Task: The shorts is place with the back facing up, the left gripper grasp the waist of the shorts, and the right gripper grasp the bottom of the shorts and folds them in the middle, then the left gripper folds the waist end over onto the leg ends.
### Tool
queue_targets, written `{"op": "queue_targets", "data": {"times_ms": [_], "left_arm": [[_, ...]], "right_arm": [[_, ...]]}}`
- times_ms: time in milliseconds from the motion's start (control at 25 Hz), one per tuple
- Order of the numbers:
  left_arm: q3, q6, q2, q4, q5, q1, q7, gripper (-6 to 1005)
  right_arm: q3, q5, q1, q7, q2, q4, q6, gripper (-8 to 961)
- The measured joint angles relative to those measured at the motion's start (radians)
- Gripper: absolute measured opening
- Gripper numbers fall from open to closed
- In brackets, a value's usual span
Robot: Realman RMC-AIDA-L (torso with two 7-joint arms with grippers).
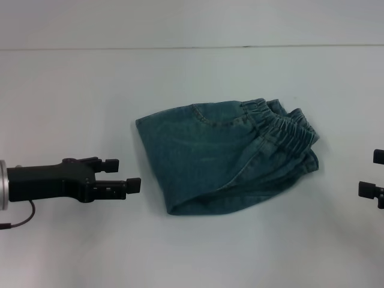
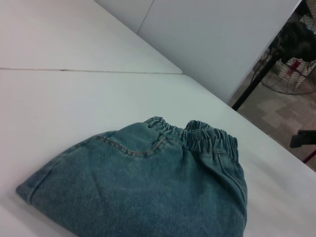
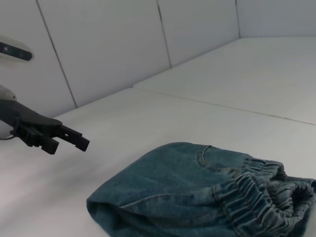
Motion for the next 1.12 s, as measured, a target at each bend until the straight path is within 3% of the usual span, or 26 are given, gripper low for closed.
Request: {"op": "queue_targets", "data": {"times_ms": [1120], "left_arm": [[0.008, 0.014, -0.002, 0.003, 0.000, -0.016, -0.011, 952]], "right_arm": [[-0.009, -0.005, 0.001, 0.000, 0.008, 0.000, 0.025, 945]]}}
